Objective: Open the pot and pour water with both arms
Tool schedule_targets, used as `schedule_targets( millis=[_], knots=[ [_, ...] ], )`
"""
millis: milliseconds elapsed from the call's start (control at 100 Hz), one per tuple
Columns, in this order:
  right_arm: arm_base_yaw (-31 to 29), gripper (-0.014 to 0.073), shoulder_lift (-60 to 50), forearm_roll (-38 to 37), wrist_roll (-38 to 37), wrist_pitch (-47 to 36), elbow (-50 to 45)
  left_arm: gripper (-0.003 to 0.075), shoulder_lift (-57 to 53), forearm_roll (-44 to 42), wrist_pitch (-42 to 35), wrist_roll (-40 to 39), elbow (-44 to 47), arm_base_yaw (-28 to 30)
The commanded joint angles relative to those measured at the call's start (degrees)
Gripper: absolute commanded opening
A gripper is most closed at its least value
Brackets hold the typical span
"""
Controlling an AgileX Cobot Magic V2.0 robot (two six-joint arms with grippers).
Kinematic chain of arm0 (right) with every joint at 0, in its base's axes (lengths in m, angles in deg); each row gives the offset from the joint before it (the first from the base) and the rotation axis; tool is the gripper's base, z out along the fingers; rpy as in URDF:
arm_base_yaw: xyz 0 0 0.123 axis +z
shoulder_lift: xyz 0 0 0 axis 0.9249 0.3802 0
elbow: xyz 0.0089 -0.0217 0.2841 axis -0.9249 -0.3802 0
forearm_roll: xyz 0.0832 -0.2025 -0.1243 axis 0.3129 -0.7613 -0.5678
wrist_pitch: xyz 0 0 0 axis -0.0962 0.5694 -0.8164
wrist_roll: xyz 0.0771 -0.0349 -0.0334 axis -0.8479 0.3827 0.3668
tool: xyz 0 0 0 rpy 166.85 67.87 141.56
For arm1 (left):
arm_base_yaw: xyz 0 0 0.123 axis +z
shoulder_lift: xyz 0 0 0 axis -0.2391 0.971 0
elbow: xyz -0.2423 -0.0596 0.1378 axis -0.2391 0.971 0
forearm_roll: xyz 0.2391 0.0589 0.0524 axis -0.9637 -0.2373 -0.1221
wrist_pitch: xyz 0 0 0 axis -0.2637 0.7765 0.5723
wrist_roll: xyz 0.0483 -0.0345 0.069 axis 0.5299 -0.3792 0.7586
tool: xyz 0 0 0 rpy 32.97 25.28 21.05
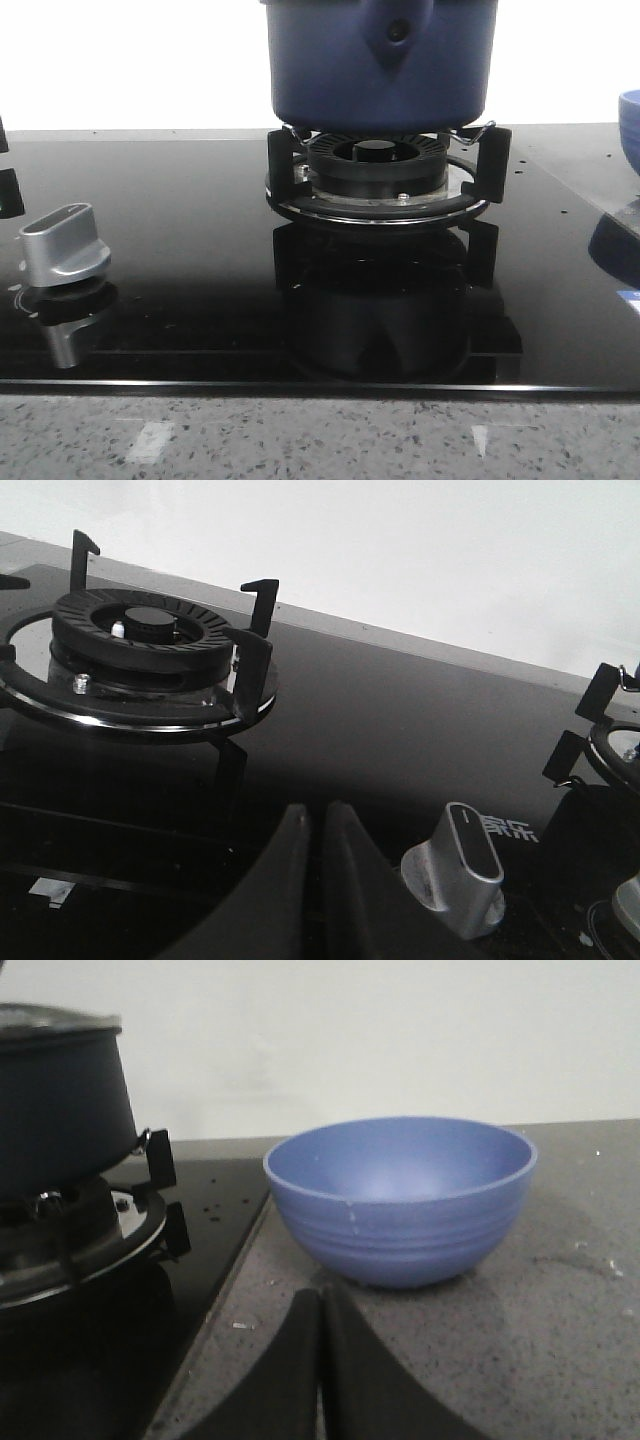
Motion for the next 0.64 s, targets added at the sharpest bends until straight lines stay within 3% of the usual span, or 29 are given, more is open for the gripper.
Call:
schedule_targets(
  millis=[0,120,630],
  knots=[
    [-0.37,-0.0067,-1.29,-0.89,-0.36,0.25,-1.54,-0.0020,-1.66,0.32,-4.33,-0.61,1.78,-0.21],
    [-0.37,-0.0067,-1.29,-0.89,-0.36,3.80,-1.54,-0.0020,-1.66,0.32,-4.33,-0.61,1.78,-0.21],
    [-0.37,-0.0067,-1.29,-0.89,-0.36,3.63,-1.54,-0.0020,-1.66,0.32,-4.33,-0.61,1.78,-0.21]
  ],
)
